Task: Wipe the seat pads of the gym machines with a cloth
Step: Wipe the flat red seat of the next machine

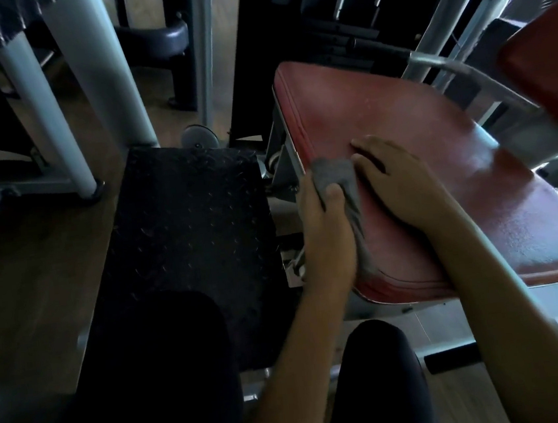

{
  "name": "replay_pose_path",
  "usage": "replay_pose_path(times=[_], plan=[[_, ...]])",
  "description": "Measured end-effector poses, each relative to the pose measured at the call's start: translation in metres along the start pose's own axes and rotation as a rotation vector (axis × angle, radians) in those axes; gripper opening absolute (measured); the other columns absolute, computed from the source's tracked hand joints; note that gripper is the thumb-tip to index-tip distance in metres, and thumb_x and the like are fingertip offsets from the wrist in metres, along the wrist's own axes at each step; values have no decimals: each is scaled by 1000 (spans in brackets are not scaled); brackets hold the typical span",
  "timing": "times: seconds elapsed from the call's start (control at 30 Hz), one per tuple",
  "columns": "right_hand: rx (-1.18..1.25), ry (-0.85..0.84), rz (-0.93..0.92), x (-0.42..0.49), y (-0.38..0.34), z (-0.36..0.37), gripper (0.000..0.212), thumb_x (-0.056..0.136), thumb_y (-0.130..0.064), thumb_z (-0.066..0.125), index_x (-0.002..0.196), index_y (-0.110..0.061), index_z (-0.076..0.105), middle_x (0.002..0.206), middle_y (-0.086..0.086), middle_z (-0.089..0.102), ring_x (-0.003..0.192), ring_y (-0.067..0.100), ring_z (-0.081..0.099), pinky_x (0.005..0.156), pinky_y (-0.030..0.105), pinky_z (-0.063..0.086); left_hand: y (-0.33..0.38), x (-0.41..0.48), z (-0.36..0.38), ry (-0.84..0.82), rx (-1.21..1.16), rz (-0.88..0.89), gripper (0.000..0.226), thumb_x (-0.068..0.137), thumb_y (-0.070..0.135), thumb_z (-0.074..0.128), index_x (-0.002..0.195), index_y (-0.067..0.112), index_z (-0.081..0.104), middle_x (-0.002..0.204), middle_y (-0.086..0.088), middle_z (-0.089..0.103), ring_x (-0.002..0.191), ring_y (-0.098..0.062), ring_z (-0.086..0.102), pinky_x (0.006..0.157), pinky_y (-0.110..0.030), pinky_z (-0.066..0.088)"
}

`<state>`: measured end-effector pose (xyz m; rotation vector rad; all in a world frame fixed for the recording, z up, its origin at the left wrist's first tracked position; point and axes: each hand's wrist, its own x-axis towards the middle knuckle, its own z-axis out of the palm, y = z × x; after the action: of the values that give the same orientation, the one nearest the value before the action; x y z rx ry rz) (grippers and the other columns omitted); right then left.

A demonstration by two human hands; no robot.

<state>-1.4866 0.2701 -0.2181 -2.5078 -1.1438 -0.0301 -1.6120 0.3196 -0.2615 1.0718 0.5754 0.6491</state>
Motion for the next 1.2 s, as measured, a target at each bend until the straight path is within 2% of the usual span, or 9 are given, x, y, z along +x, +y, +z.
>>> replay_pose_path(times=[0.1, 0.27, 0.4, 0.5, 0.6, 0.77, 0.87, 1.0, 1.2], plan=[[23, -5, -18, 0, 1, 1, 47, 103, -48, 40, 145, -30, 45, 155, -4, 39, 142, 16, 36, 116, 37, 28, -9, -46, 2, 6, -14, -2, 48, 105, 42, 34, 151, 45, 21, 152, 10, 37, 132, -8, 45, 110, -35, 41], [2, 5, -13, 0, 2, 1, 45, 104, -43, 37, 146, -28, 43, 156, -4, 38, 142, 16, 35, 115, 34, 26, -3, 12, 1, -38, 27, 14, 47, 103, 38, 36, 150, 33, 31, 149, 2, 43, 133, -16, 45, 114, -42, 37], [-5, -4, -19, 2, 1, 1, 47, 103, -45, 37, 147, -28, 43, 155, -2, 39, 142, 18, 36, 117, 42, 28, 10, 91, -1, 7, 64, -102, 46, 100, 38, 38, 137, 13, 50, 123, -12, 62, 115, -25, 59, 101, -39, 47], [17, -7, 3, 0, -1, 0, 48, 102, -46, 38, 147, -30, 42, 156, -2, 38, 143, 18, 34, 118, 45, 27, 18, 127, 1, 20, 106, -152, 41, 91, 41, 42, 100, 9, 67, 82, -6, 63, 83, -23, 62, 79, -35, 52], [20, -10, 7, 0, -2, 0, 48, 102, -46, 38, 147, -29, 42, 156, -2, 38, 143, 19, 34, 118, 46, 27, 23, 122, -2, 53, 120, -151, 59, 80, 47, 43, 119, 8, 62, 104, -9, 66, 99, -25, 64, 95, -44, 52], [24, -5, 18, 4, 0, 2, 46, 101, -45, 41, 144, -29, 46, 154, 0, 40, 140, 24, 39, 116, 48, 30, 2, 57, -3, -50, 94, -17, 54, 95, 42, 38, 146, 24, 39, 140, -7, 53, 127, -23, 53, 110, -44, 40], [24, -4, 21, 6, 1, 3, 46, 101, -46, 40, 144, -30, 46, 154, -1, 40, 140, 24, 38, 116, 48, 30, -8, 17, -3, -78, 21, 14, 49, 100, 39, 38, 148, 28, 35, 144, -2, 49, 130, -16, 50, 113, -38, 37], [42, -6, 19, 3, 1, 2, 48, 100, -49, 40, 145, -31, 45, 155, -2, 38, 142, 21, 36, 117, 49, 28, -14, -26, -6, -102, 12, -38, 63, 88, 53, 40, 150, 44, 28, 150, 4, 43, 135, -16, 45, 113, -43, 38], [0, -8, 39, 2, -4, 2, 47, 102, -46, 39, 146, -31, 43, 156, -3, 37, 143, 21, 33, 118, 47, 26, 1, 51, -5, -41, -15, -117, 40, 100, 38, 43, 135, 19, 51, 130, -8, 61, 119, -24, 59, 102, -38, 47]])
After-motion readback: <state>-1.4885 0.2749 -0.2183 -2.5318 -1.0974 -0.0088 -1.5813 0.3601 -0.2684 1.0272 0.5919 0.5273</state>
